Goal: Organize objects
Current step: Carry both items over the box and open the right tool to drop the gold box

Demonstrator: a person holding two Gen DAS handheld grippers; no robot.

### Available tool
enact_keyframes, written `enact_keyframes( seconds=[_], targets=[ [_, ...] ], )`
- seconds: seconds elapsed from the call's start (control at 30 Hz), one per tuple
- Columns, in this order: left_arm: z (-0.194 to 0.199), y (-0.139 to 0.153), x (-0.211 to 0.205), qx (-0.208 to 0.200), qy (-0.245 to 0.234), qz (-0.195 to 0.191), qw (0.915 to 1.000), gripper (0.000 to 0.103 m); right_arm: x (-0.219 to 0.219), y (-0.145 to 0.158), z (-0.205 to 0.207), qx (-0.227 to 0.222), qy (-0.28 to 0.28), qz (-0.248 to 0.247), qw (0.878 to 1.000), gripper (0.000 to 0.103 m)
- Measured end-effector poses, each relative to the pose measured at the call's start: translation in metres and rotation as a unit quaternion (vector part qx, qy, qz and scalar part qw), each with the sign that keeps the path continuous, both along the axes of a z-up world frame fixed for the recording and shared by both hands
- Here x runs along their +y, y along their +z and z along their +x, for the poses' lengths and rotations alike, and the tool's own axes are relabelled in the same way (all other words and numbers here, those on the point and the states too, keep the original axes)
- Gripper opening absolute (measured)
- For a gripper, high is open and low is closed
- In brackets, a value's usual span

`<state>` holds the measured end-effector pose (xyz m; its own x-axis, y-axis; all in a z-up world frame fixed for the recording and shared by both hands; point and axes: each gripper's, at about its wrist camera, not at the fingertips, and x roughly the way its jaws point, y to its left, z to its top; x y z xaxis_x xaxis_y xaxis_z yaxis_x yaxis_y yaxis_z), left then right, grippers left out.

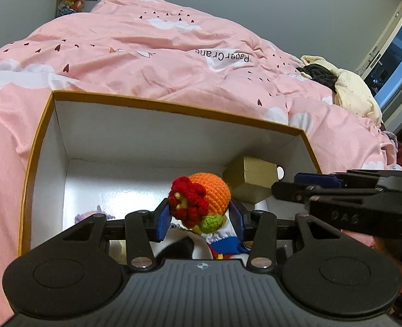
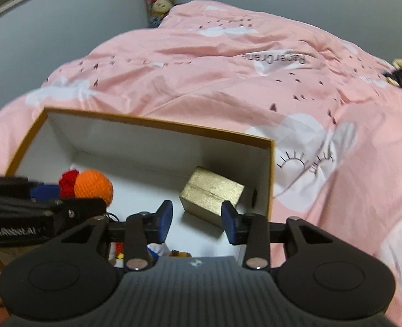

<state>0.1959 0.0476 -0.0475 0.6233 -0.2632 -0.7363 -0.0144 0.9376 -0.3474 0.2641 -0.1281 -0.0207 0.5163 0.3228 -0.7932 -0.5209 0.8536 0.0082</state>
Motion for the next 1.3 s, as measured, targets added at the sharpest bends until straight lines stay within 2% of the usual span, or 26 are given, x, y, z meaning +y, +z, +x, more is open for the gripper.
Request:
enact_keyframes(
  seconds=[0.1, 0.13, 0.17, 0.27, 0.37, 0.43, 0.5, 0.57, 0.8, 0.97, 1.07, 1.13, 1.2, 1.3],
  targets=[
    [0.005, 0.001, 0.003, -0.003, 0.004, -0.002, 1.0000, 0.052, 0.011, -0.009, 0.006, 0.025, 0.031, -0.027, 0.999, 0.039],
    [0.007, 0.001, 0.003, -0.003, 0.005, -0.003, 1.0000, 0.052, 0.014, -0.014, 0.008, 0.041, 0.034, -0.032, 0.998, 0.022],
    [0.008, 0.001, 0.004, -0.003, 0.006, -0.004, 1.0000, 0.052, 0.017, -0.019, 0.011, 0.062, 0.033, -0.035, 0.997, 0.015],
    [0.014, -0.001, 0.003, 0.000, 0.004, -0.004, 1.0000, 0.052, 0.020, -0.031, 0.016, 0.084, 0.032, -0.030, 0.995, 0.013],
    [0.018, -0.003, 0.003, 0.003, 0.001, -0.003, 1.0000, 0.052, 0.020, -0.037, 0.022, 0.074, 0.010, -0.035, 0.997, 0.013],
    [0.020, -0.004, 0.002, 0.003, -0.001, -0.004, 1.0000, 0.052, 0.017, -0.036, 0.028, 0.069, -0.010, -0.035, 0.997, 0.006],
    [0.022, -0.005, 0.001, 0.005, -0.003, -0.005, 1.0000, 0.052, 0.013, -0.034, 0.031, 0.069, -0.020, -0.023, 0.997, 0.005],
    [0.024, -0.006, 0.000, 0.006, -0.005, -0.006, 0.9999, 0.052, 0.013, -0.033, 0.030, 0.055, -0.030, -0.031, 0.998, 0.000],
    [0.023, -0.006, -0.002, 0.009, -0.009, -0.008, 0.9999, 0.052, 0.026, -0.035, 0.020, -0.016, -0.022, -0.109, 0.994, 0.000],
    [0.021, -0.005, -0.005, 0.012, -0.011, -0.007, 0.9998, 0.052, 0.018, -0.034, 0.024, -0.008, -0.032, -0.088, 0.996, 0.000],
    [0.021, -0.002, -0.008, 0.010, -0.022, -0.014, 0.9996, 0.052, 0.014, -0.022, 0.014, -0.010, -0.021, -0.074, 0.997, 0.007],
    [0.021, 0.001, -0.012, 0.007, -0.030, -0.019, 0.9994, 0.052, 0.007, -0.010, 0.006, -0.013, -0.018, -0.045, 0.999, 0.007],
    [0.022, 0.002, -0.017, 0.005, -0.038, -0.025, 0.9989, 0.052, -0.006, 0.005, -0.003, -0.024, -0.030, -0.011, 0.999, 0.007],
    [0.025, 0.000, -0.029, 0.012, -0.054, -0.036, 0.9978, 0.052, -0.029, 0.022, -0.017, -0.057, -0.074, 0.013, 0.996, 0.008]
  ],
)
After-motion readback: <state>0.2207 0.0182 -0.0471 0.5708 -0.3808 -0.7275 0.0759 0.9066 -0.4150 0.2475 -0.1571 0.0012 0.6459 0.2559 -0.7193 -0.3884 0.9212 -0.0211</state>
